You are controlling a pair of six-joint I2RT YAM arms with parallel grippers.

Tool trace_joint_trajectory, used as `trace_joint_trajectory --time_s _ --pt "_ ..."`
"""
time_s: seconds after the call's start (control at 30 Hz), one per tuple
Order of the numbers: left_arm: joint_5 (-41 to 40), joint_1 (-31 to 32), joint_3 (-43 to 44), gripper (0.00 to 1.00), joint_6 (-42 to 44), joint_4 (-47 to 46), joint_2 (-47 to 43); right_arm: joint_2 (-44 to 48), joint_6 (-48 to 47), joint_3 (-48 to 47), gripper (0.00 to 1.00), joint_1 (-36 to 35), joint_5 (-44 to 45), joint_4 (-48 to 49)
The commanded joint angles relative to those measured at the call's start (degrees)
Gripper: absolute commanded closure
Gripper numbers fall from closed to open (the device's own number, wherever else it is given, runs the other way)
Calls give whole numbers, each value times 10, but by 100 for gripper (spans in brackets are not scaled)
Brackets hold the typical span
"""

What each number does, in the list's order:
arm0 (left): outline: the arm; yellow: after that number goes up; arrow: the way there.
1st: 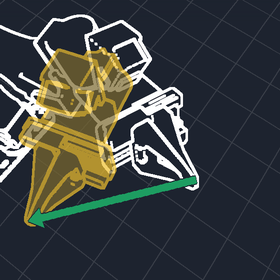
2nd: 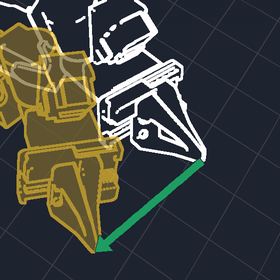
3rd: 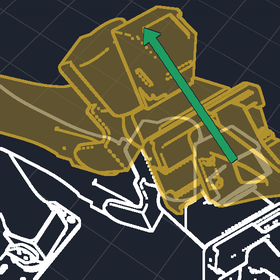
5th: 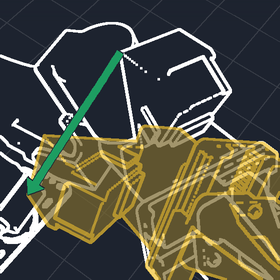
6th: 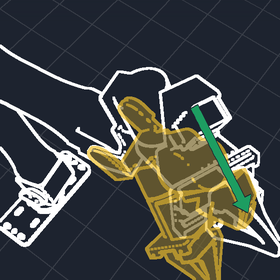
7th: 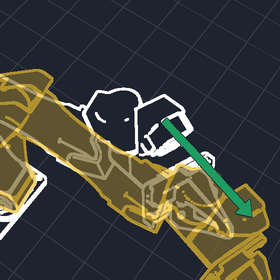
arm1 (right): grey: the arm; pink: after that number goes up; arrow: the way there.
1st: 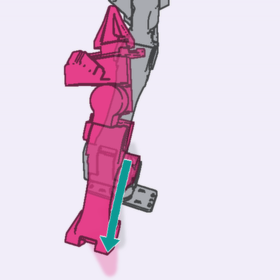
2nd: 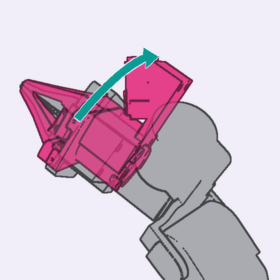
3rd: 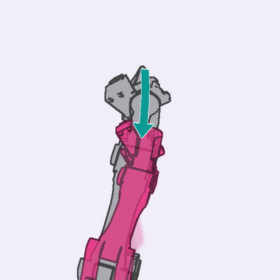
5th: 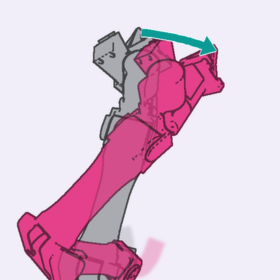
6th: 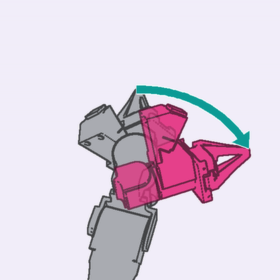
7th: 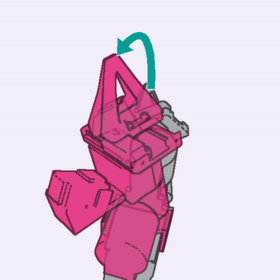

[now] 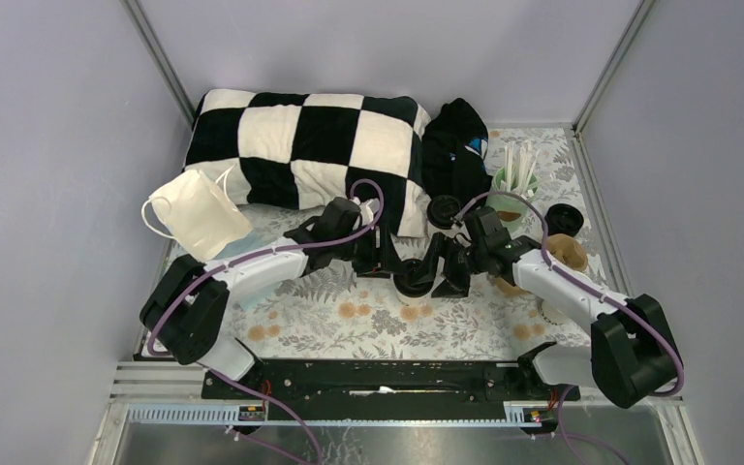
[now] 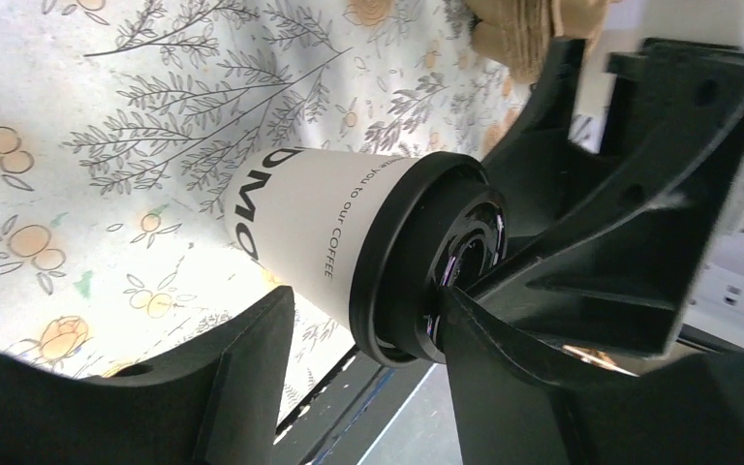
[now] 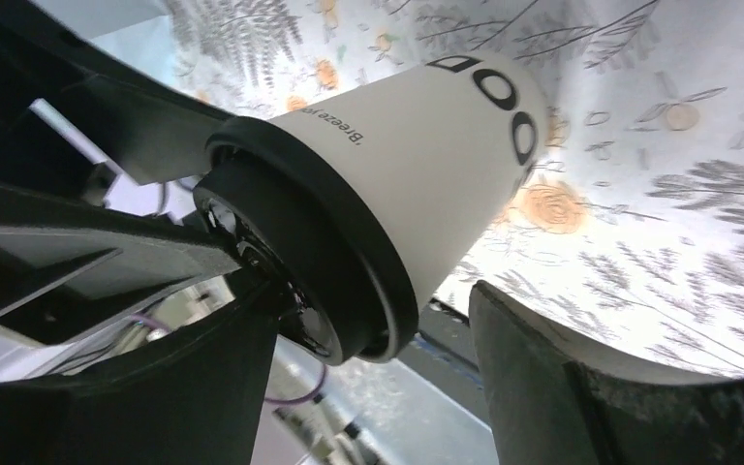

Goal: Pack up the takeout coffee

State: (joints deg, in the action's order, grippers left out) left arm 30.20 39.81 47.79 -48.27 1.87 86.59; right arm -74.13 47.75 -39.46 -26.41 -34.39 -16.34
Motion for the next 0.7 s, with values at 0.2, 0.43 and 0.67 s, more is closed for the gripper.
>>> trace_joint_trajectory --time_s 0.2,0.43,0.67 --pt "-58 8 111 34 85 255 -10 21 -160 -137 20 -9 170 -220" --pt "-76 8 193 24 76 306 -112 0 -259 -307 8 -80 253 -340" --pt "-142 -7 240 11 76 328 -220 -106 -301 -420 1 -168 355 -405"
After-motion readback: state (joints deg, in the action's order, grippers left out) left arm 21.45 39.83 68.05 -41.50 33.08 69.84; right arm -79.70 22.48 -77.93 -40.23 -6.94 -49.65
